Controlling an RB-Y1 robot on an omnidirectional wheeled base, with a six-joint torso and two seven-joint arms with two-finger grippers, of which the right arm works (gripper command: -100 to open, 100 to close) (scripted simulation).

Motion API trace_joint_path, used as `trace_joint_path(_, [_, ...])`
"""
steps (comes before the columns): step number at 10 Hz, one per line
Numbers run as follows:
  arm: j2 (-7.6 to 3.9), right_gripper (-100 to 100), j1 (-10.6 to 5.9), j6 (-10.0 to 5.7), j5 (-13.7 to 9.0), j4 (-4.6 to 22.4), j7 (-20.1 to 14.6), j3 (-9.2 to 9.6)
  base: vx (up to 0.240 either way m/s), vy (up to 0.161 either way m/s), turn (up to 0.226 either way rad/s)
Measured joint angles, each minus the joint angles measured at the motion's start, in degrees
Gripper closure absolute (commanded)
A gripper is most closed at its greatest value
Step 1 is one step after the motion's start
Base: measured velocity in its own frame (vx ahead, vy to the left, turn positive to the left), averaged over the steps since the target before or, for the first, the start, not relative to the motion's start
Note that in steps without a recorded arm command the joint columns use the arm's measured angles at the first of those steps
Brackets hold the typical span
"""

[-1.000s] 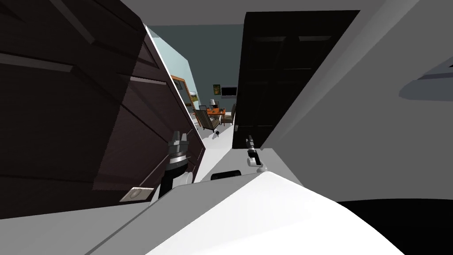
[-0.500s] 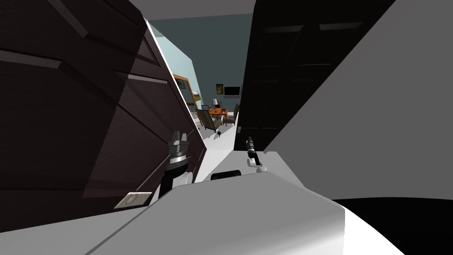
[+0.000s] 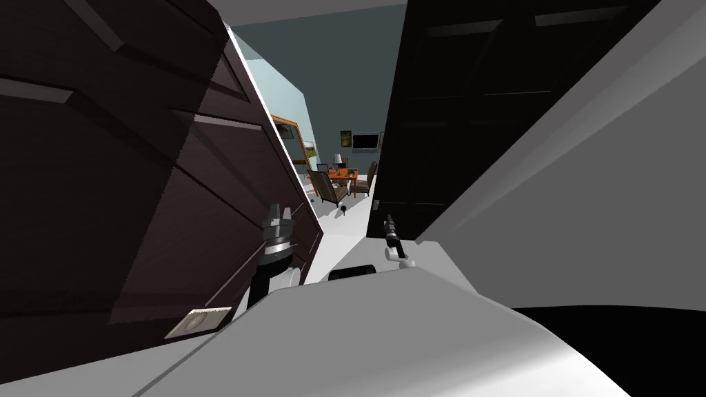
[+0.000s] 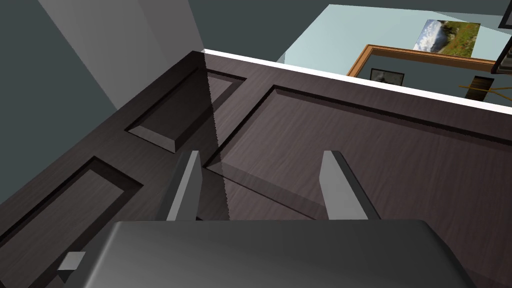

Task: Pull the door open

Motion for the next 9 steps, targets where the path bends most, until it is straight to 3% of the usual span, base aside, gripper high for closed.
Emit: trace_joint_path(9, [-0.38,-100,-4.45,-2.14,-2.1,12.3,1.2,-0.33,0.101,-0.019,0.065])
